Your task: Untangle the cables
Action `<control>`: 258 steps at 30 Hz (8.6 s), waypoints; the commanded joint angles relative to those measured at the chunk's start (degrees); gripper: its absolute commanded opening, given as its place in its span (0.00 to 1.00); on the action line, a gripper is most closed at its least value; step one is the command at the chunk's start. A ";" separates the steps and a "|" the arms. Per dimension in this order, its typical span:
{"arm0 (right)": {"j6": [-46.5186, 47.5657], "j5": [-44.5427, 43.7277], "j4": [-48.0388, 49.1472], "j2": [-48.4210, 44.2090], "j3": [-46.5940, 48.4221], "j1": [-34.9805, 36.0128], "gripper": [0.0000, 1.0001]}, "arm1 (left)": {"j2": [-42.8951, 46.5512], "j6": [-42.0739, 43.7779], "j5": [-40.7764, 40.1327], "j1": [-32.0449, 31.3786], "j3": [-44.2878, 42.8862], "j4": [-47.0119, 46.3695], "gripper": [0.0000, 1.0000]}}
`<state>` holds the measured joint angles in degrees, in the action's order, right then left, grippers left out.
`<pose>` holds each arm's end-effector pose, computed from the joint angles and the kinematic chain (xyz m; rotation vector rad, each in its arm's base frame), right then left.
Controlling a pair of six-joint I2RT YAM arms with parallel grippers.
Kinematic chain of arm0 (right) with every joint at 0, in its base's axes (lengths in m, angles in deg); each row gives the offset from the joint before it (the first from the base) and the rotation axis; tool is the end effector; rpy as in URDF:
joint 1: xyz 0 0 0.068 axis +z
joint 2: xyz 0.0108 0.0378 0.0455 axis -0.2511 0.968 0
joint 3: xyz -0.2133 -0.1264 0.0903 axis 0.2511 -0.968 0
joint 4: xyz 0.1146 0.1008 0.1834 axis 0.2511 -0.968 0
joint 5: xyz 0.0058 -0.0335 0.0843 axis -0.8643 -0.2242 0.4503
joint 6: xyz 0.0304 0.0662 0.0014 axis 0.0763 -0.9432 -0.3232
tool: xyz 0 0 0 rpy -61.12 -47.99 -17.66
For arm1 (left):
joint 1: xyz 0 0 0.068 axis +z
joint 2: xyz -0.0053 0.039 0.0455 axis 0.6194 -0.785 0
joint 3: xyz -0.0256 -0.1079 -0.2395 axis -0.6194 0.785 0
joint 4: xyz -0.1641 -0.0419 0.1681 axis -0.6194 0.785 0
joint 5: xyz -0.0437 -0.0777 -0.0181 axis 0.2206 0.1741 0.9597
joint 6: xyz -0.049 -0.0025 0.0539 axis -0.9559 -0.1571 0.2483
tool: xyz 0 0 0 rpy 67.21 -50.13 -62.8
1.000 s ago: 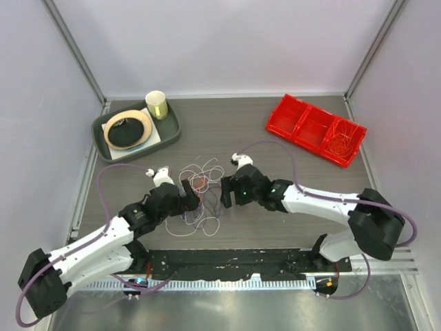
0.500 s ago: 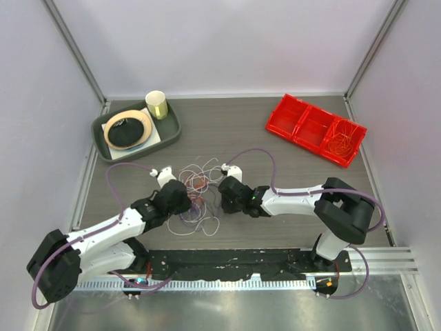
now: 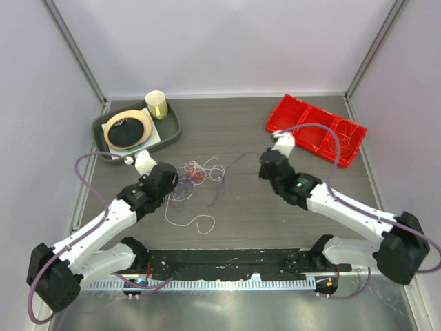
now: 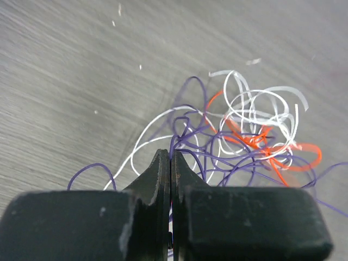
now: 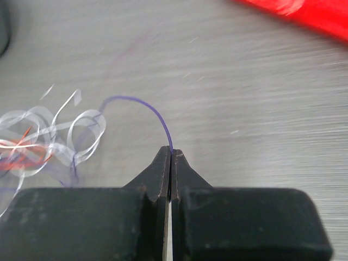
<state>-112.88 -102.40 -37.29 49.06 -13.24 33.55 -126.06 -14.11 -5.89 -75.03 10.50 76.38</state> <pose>0.1973 0.1695 0.2435 0.0367 2.0930 0.2023 0.1697 -0.0848 0.2149 -0.6911 2.1483 -0.1647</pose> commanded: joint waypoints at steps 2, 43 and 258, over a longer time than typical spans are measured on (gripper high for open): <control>6.71 -6.79 -3.85 -10.48 -3.15 -12.75 0.01 | 4.94 1.25 -9.39 2.12 -4.53 4.00 0.00; 17.53 43.64 0.53 -17.97 25.75 -53.55 0.01 | 11.55 15.49 18.98 11.00 -2.16 -12.44 0.95; 15.24 61.12 5.99 -10.50 8.28 -20.68 0.01 | -2.86 21.03 58.99 1.69 -6.63 -36.02 1.00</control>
<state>-97.97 -49.75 -35.41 38.24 -5.46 12.77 -125.03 4.94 52.32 -70.66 8.45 44.22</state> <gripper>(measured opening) 0.040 0.996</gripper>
